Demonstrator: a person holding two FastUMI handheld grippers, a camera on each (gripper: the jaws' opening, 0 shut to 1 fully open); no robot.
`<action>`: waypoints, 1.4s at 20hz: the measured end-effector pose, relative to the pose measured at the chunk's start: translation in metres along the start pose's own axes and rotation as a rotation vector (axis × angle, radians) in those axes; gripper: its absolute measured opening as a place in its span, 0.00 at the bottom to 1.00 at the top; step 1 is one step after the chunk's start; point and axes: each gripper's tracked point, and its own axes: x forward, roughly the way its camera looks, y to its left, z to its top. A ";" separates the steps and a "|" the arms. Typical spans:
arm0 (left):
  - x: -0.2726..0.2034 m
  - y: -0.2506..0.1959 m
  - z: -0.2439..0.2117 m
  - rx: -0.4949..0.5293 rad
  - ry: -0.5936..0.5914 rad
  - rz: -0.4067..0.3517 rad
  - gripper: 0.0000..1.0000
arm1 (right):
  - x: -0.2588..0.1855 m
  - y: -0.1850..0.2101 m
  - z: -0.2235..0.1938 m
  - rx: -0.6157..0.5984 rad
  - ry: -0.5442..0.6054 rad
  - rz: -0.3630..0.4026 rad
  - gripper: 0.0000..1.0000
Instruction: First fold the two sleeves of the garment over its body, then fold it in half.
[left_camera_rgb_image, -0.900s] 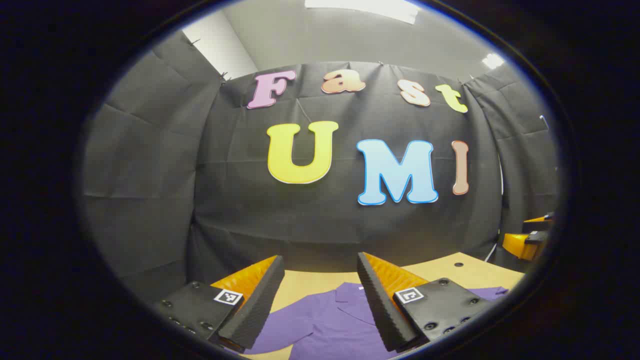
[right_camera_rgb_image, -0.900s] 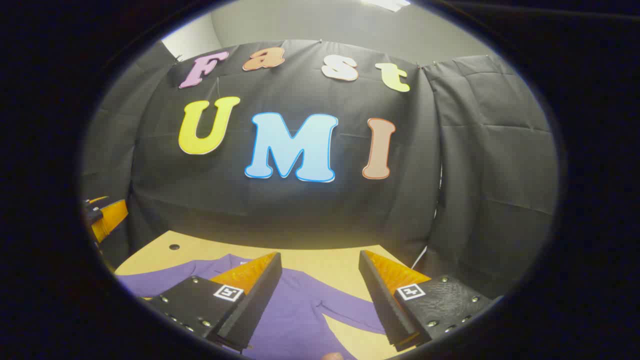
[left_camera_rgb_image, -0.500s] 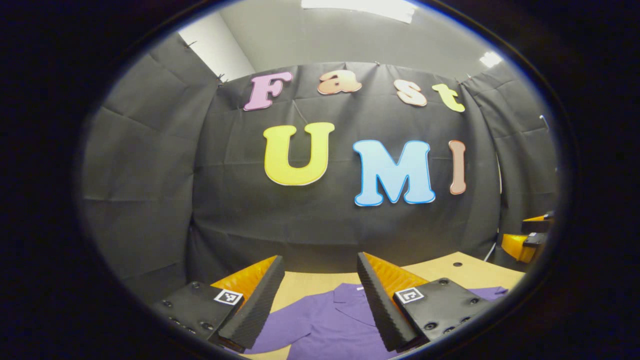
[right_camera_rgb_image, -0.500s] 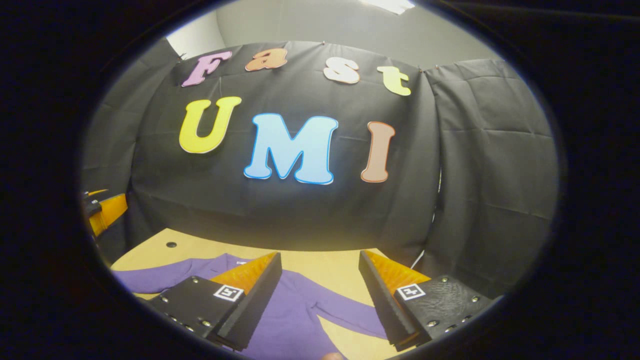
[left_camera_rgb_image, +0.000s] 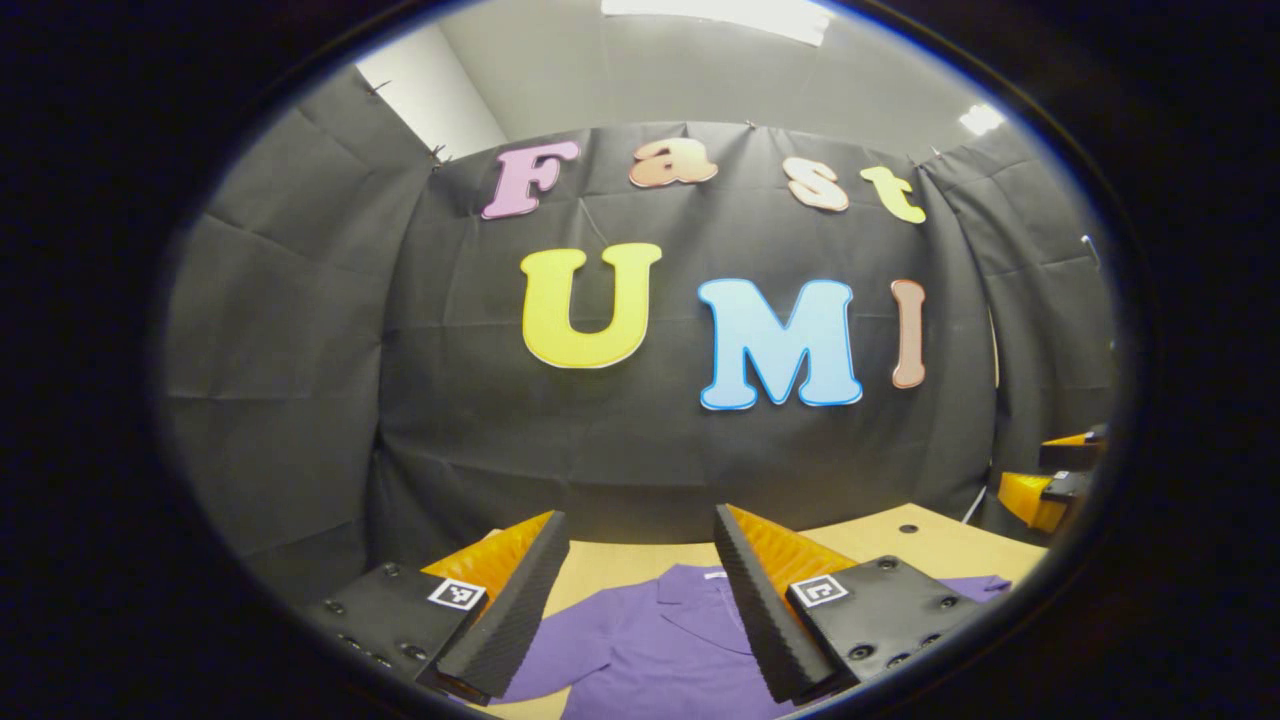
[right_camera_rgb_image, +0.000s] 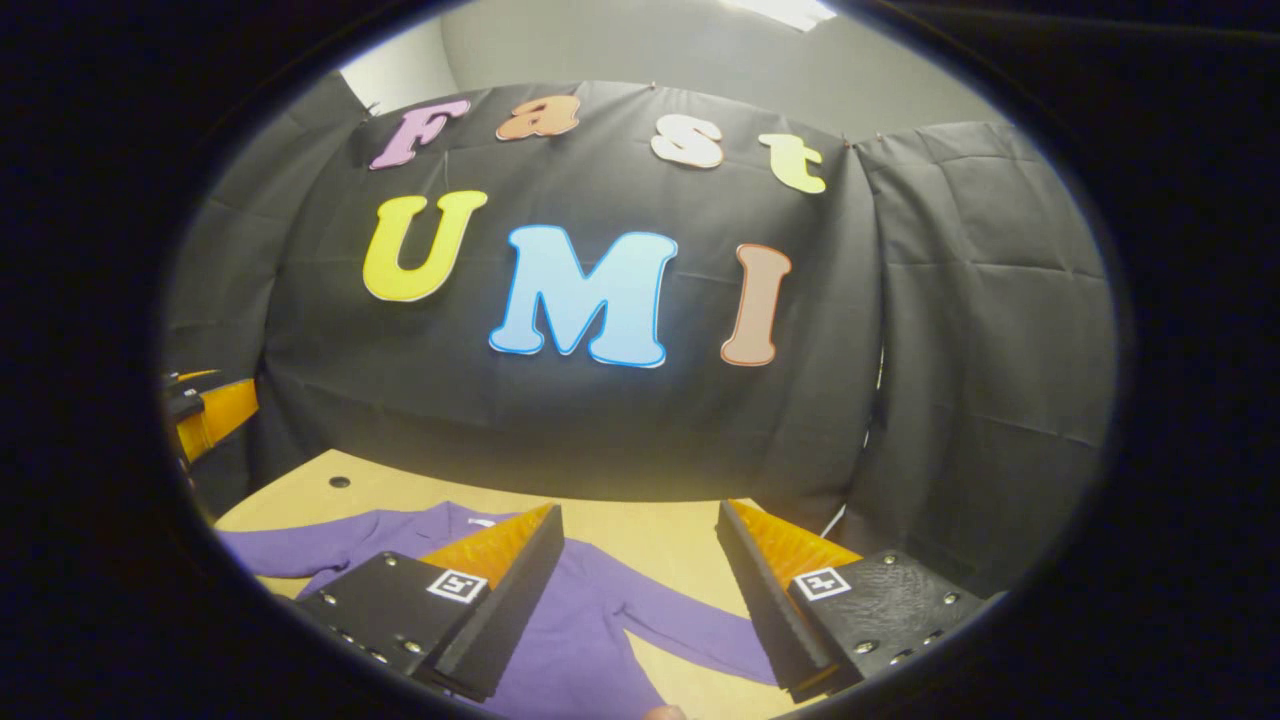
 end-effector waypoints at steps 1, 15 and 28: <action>0.000 0.000 -0.001 -0.002 0.002 0.001 0.93 | 0.000 -0.002 -0.001 0.002 0.004 -0.005 0.96; 0.010 -0.003 -0.003 0.041 0.004 0.064 0.93 | 0.028 -0.091 -0.083 -0.007 0.160 -0.187 0.96; 0.010 0.000 -0.007 0.044 0.026 0.104 0.93 | 0.044 -0.169 -0.233 0.145 0.510 -0.354 0.96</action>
